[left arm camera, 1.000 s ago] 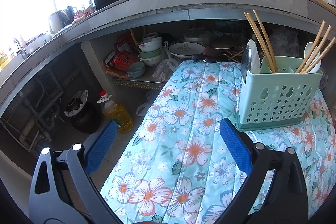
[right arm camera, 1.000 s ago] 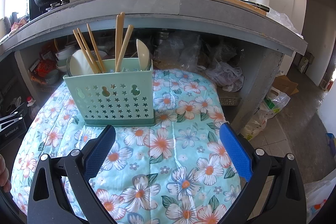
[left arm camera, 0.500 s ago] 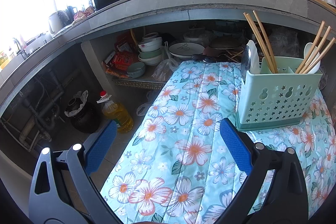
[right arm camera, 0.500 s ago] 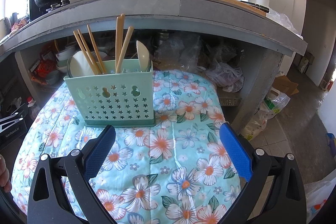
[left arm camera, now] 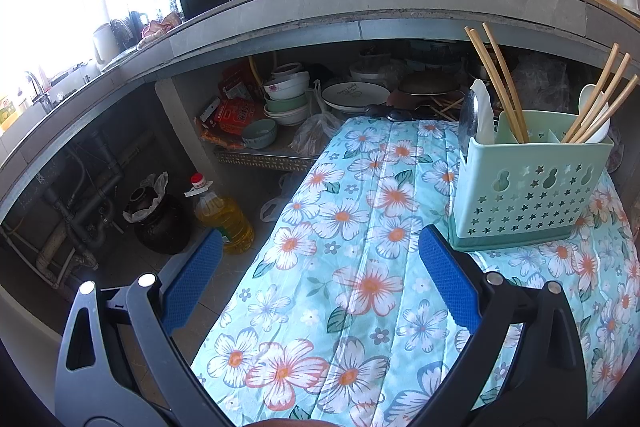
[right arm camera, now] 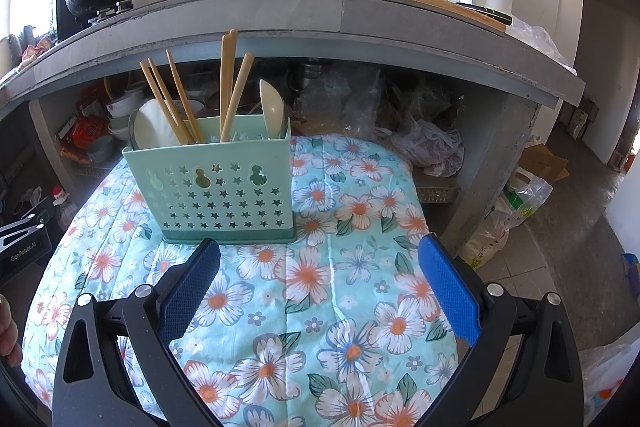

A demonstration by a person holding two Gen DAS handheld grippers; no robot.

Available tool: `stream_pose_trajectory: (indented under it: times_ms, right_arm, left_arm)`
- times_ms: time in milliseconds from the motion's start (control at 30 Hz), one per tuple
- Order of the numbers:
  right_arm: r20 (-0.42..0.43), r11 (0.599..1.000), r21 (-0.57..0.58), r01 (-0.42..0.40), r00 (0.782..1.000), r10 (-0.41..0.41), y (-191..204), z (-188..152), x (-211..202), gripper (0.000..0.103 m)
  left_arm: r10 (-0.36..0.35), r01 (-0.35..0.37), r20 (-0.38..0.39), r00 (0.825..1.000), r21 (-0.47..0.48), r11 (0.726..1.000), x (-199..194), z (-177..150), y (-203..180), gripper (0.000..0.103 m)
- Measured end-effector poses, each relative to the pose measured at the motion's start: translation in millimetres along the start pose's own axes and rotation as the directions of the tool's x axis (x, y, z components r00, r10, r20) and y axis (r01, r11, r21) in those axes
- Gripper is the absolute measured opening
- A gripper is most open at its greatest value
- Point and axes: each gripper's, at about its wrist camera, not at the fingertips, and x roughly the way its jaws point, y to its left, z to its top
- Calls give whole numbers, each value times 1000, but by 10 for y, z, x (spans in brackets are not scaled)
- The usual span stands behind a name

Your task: Organize utensils

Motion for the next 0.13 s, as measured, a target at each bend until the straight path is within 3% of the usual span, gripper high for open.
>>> stream_pose_trajectory:
  times_ms: [133]
  right_arm:
    - [1, 1000, 0, 0, 1000, 0, 0, 4, -2, 96]
  left_arm:
    - [-1, 1, 1, 1000, -1, 1000, 0, 0, 1, 95]
